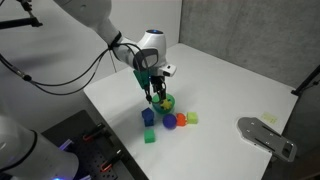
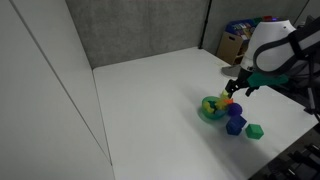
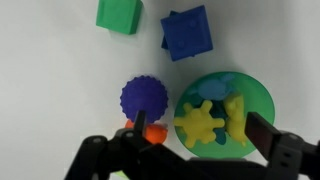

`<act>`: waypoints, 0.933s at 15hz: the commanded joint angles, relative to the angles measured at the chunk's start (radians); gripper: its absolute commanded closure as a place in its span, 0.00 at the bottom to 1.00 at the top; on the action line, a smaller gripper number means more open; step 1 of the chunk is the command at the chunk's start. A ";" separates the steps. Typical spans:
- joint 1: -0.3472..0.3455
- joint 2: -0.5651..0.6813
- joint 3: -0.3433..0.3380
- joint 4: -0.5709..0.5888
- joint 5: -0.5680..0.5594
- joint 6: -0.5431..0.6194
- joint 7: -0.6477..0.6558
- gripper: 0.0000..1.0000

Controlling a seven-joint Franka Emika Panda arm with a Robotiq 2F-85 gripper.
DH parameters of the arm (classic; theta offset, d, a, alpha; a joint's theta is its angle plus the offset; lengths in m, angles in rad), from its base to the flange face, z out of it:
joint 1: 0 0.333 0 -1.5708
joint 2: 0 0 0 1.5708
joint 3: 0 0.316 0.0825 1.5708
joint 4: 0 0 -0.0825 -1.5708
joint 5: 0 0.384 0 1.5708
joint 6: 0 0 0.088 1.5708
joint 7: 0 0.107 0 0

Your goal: Put the yellow thing into the bowl

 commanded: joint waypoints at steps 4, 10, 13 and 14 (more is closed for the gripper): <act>-0.098 -0.229 0.027 -0.008 -0.054 -0.288 -0.122 0.00; -0.172 -0.454 0.037 -0.040 -0.096 -0.469 -0.273 0.00; -0.200 -0.570 0.030 -0.072 -0.084 -0.536 -0.373 0.00; -0.207 -0.607 0.027 -0.084 -0.083 -0.560 -0.406 0.00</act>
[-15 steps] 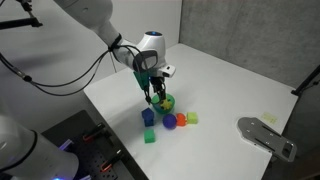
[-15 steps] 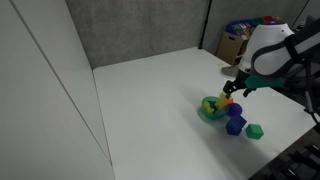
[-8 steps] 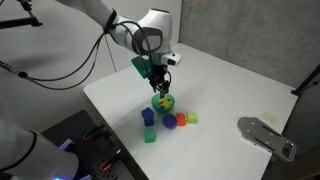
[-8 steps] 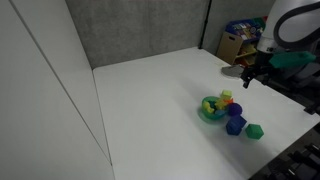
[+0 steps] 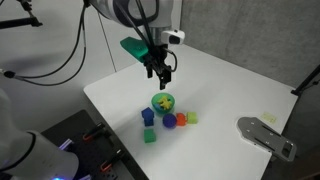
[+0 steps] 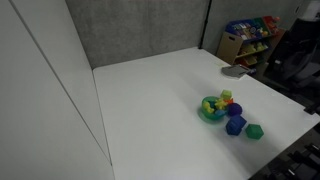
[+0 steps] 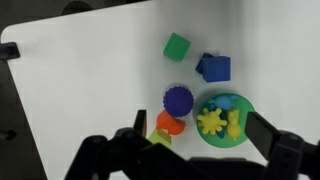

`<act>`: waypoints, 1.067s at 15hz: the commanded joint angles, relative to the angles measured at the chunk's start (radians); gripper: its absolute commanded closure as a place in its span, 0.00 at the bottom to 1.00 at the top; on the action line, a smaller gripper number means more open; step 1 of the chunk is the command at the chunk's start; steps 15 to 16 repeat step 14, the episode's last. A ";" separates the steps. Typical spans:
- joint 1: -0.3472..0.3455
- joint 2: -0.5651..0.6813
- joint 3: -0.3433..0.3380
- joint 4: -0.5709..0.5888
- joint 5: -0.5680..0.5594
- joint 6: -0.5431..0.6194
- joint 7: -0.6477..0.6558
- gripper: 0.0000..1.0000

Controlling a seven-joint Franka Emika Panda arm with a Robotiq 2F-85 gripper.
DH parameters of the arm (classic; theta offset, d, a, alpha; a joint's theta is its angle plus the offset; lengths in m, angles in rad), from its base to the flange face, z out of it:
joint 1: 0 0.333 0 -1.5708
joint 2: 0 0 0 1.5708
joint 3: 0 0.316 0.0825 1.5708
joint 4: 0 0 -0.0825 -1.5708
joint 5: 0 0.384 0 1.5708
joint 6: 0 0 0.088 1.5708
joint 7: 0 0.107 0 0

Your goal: Put the yellow thing into the bowl

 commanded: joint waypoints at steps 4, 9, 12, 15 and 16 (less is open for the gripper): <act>-0.061 -0.276 0.008 -0.102 -0.020 -0.141 -0.146 0.00; -0.069 -0.392 0.014 -0.116 -0.012 -0.190 -0.144 0.00; -0.064 -0.376 0.012 -0.102 0.004 -0.180 -0.135 0.00; -0.063 -0.389 0.015 -0.106 0.003 -0.180 -0.134 0.00; -0.063 -0.389 0.015 -0.106 0.003 -0.180 -0.134 0.00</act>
